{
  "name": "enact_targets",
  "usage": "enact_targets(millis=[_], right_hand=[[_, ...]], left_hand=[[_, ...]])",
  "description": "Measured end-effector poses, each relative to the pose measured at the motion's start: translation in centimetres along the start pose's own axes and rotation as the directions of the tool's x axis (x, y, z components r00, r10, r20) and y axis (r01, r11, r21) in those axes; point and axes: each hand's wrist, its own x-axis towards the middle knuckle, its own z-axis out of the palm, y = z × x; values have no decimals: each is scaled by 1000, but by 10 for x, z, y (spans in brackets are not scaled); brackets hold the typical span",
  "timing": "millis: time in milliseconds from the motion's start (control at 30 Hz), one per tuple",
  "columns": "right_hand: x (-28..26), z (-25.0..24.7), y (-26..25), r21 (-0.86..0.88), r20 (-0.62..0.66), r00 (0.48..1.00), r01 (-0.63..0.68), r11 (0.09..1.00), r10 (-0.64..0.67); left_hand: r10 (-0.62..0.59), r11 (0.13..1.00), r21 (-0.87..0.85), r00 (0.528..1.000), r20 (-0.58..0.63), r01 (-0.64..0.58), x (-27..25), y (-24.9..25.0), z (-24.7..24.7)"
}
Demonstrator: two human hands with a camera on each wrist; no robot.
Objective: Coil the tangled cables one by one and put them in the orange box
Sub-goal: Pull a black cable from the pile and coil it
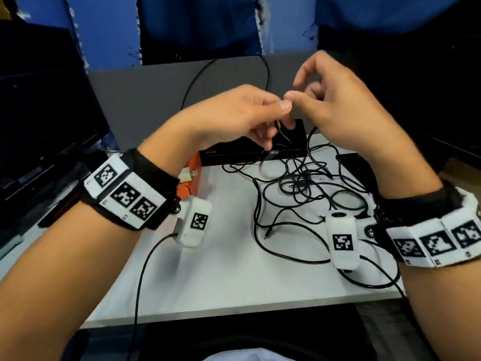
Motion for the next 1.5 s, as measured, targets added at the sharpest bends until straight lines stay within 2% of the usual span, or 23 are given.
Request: enact_targets(millis=[67,167,233,300,333,400,467,533,567,633,733,800,833,867,933,1000,1100,1167,1200,1267,1333,1400,1500], right_hand=[[0,-2,-1,159,41,999,7,987,-13],[0,-10,5,297,192,980,-18,955,-41],[1,-16,18,256,280,959,-29,966,-45],[2,-22,33,234,286,958,-65,970,-5],[3,-25,38,225,270,963,-76,971,13],[6,-30,47,186,231,972,-76,980,32],[6,-34,54,116,206,975,-105,988,79],[6,-36,60,-33,189,972,-137,990,141],[5,-37,61,-99,181,969,-151,984,167],[4,-34,63,-158,175,966,-164,974,192],[7,-27,67,-257,184,951,-196,946,248],[6,-25,62,-344,258,920,-197,918,294],[5,-25,56,-341,327,901,-170,924,286],[2,-24,46,-290,394,887,-130,948,242],[-8,-12,14,-52,505,861,-37,998,58],[-17,9,-14,179,522,846,17,984,-109],[-23,32,-38,260,447,858,144,955,-251],[-24,33,-45,255,357,898,172,952,-258],[-23,31,-43,241,307,923,162,957,-233],[-21,28,-41,215,216,957,145,966,-192],[-20,25,-39,201,127,977,143,969,-171],[-17,22,-37,162,18,987,152,975,-157],[-10,14,-28,58,-121,989,89,994,-81]], left_hand=[[87,996,20,996,-30,-86,-9,-2,1],[165,986,12,955,-248,-168,-25,-2,-10],[151,980,-44,868,-473,-195,-43,-4,-28],[136,978,-38,760,-636,-207,-67,-10,-46],[146,976,-21,721,-677,-217,-76,-14,-53],[191,963,2,683,-705,-268,-92,-26,-66],[135,951,-86,652,-746,-296,-110,-66,-97],[-33,979,-140,570,-821,-145,-141,-141,-161],[-18,989,-95,539,-842,-116,-158,-177,-194],[11,996,-42,550,-835,-83,-179,-181,-193],[-13,999,-33,658,-753,-18,-155,-58,-101],[106,993,34,707,-699,-115,-143,-30,-63],[105,994,44,724,-681,-103,-136,-24,-48],[86,996,54,749,-657,-67,-128,-25,-38],[78,995,89,812,-578,-32,-110,-25,-13],[134,987,145,864,-486,-72,-96,-22,12],[213,971,199,854,-475,-131,-88,-20,28],[216,967,231,819,-531,-105,-88,-19,30],[202,968,235,823,-531,-86,-90,-20,32],[102,983,180,893,-439,-24,-93,-24,34],[-8,987,153,962,-274,52,-96,-27,33],[-50,995,81,987,-153,63,-101,-27,29],[15,1000,29,985,-174,-10,-109,-19,17]])
